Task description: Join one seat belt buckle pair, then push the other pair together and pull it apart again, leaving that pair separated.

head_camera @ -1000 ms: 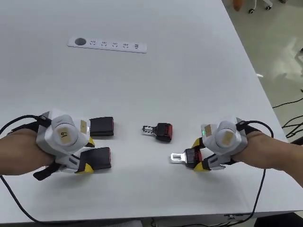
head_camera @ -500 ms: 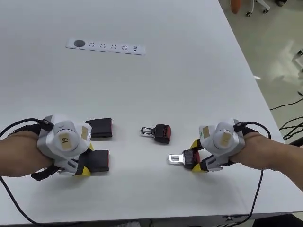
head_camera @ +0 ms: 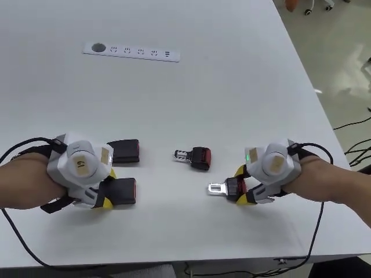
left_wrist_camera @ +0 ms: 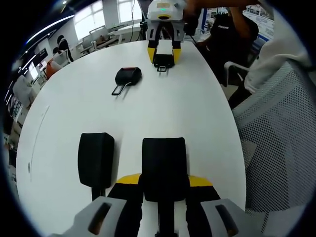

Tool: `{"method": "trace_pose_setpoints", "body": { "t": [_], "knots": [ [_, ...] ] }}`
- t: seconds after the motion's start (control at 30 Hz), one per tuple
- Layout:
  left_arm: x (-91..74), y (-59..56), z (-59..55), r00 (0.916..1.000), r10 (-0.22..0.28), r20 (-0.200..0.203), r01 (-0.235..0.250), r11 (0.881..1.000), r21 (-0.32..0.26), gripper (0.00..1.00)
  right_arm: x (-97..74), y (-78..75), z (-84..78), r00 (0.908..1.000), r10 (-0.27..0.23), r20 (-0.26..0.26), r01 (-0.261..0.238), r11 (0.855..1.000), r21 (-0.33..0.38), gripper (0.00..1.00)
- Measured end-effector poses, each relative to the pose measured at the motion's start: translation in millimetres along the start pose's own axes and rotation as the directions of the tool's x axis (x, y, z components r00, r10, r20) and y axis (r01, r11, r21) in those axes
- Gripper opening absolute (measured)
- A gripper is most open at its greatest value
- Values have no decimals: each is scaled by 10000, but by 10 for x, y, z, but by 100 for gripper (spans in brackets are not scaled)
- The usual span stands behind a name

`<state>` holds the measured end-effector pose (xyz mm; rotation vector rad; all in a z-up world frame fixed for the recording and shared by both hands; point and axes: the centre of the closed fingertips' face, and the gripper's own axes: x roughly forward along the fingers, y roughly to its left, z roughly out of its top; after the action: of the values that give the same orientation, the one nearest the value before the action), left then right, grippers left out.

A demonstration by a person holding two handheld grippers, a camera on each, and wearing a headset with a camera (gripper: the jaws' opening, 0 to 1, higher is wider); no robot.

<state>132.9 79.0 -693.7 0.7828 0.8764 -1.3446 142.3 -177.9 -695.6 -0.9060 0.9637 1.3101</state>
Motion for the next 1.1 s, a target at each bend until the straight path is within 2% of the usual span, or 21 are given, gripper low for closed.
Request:
{"method": "trace_pose_setpoints", "body": {
  "t": [0.23,0.33,0.53,0.83,0.93,1.1],
  "knots": [
    [2,2,-3,10000,15,86,-15,10000,-39,34,36,3,86,9999,-41,146,44,9998,-169,33],
    [3,1,1,10000,7,74,-7,10000,-51,34,63,62,193,9995,36,307,-32,9999,-129,33],
    [0,1,-5,10000,31,91,-30,9999,-147,34,112,72,354,9982,169,573,-168,9999,-22,33],
    [-9,-12,7,10000,-7,52,7,10000,-74,34,226,150,647,9955,228,922,-210,9996,-201,33],
    [-7,-10,5,10000,9,51,-8,10000,-95,34,267,116,729,9945,180,1029,-160,9997,-207,33],
    [-9,-8,7,10000,-3,18,3,10000,-75,34,322,152,890,9924,192,1215,-159,9995,-284,33]
  ]
}}
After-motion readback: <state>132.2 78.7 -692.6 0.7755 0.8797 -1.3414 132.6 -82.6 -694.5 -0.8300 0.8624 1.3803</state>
